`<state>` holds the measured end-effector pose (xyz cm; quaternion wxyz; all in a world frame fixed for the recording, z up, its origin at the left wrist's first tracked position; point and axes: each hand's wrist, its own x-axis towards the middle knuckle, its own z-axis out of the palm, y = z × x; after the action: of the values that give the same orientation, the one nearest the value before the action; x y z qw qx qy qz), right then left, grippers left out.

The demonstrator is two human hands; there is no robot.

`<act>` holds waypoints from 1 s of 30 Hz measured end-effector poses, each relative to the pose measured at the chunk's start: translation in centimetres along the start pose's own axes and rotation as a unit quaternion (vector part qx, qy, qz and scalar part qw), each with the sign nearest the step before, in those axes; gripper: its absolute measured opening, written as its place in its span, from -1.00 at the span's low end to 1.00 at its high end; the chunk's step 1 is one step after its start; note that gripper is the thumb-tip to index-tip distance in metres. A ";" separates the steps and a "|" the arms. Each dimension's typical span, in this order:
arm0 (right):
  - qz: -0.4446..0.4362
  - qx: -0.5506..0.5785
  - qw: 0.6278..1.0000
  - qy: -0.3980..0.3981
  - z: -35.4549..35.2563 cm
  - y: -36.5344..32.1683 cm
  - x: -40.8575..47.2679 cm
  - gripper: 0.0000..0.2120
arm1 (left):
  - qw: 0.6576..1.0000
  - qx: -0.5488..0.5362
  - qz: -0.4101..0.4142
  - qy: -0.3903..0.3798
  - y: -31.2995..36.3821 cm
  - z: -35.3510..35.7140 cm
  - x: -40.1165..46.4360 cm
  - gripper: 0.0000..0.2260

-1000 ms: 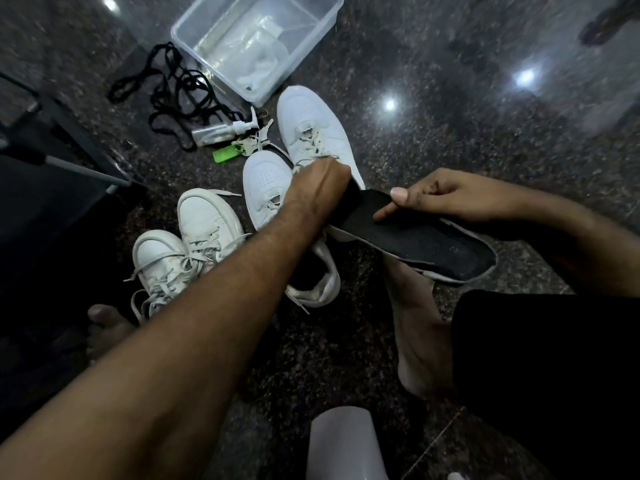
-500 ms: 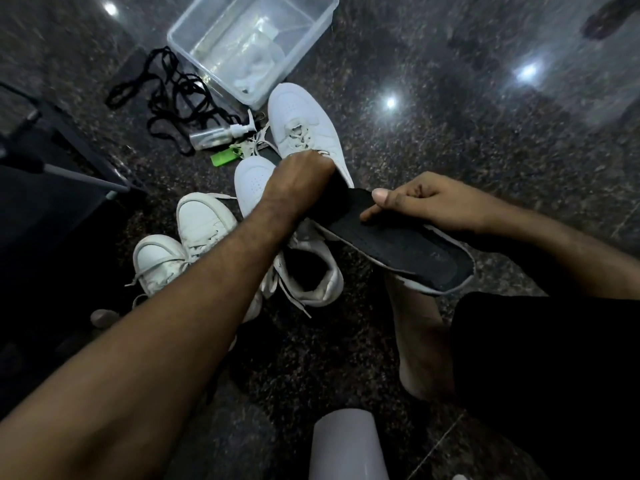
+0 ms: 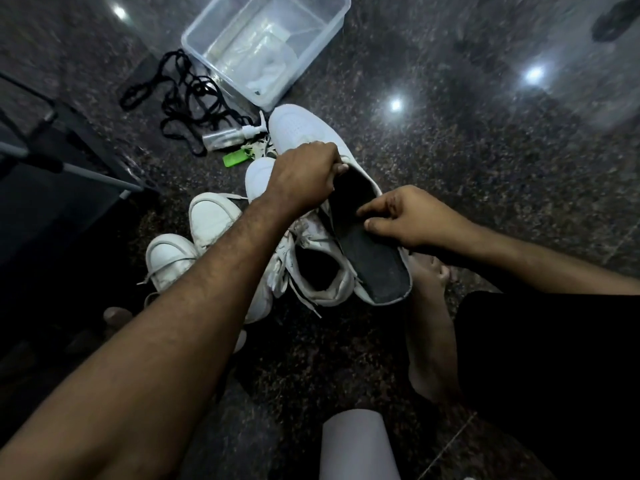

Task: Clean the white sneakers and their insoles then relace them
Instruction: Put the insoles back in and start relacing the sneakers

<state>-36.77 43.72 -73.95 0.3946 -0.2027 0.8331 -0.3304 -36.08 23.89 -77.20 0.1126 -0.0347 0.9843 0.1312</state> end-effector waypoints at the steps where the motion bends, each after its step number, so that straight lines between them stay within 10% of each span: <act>1: -0.009 -0.040 0.999 0.006 0.0 -0.1 0.4 -0.77 | 1.000 -0.022 -0.001 -0.006 -0.1 0.2 0.0 -0.75; 8: -0.077 -0.306 0.946 -0.078 -1.7 -1.6 2.5 -0.77 | 0.996 -0.083 0.036 0.017 -0.1 1.0 -0.4 -0.84; 13: -0.127 -0.527 0.839 0.037 -1.3 -1.9 3.1 -0.61 | 0.993 -0.085 0.073 0.042 1.2 1.2 -0.6 -0.89; 18: -0.071 -0.425 0.899 0.084 -0.7 -2.0 4.0 -0.57 | 0.990 -0.132 0.009 0.041 0.3 1.9 -0.7 -0.89; 24: 0.100 -0.322 0.932 -0.130 -2.4 -1.7 2.6 -0.51 | 0.991 -0.110 -0.011 0.074 1.1 2.6 -0.8 -0.84; 30: 0.010 -0.358 0.933 0.014 -0.5 -1.4 1.8 -0.68 | 0.988 -0.138 0.005 0.070 1.3 1.8 -1.0 -0.86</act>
<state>-38.16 41.87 -73.62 0.2869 -0.3177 0.9037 -0.0089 -34.88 25.61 -78.31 0.0372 -0.0545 0.9624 0.2637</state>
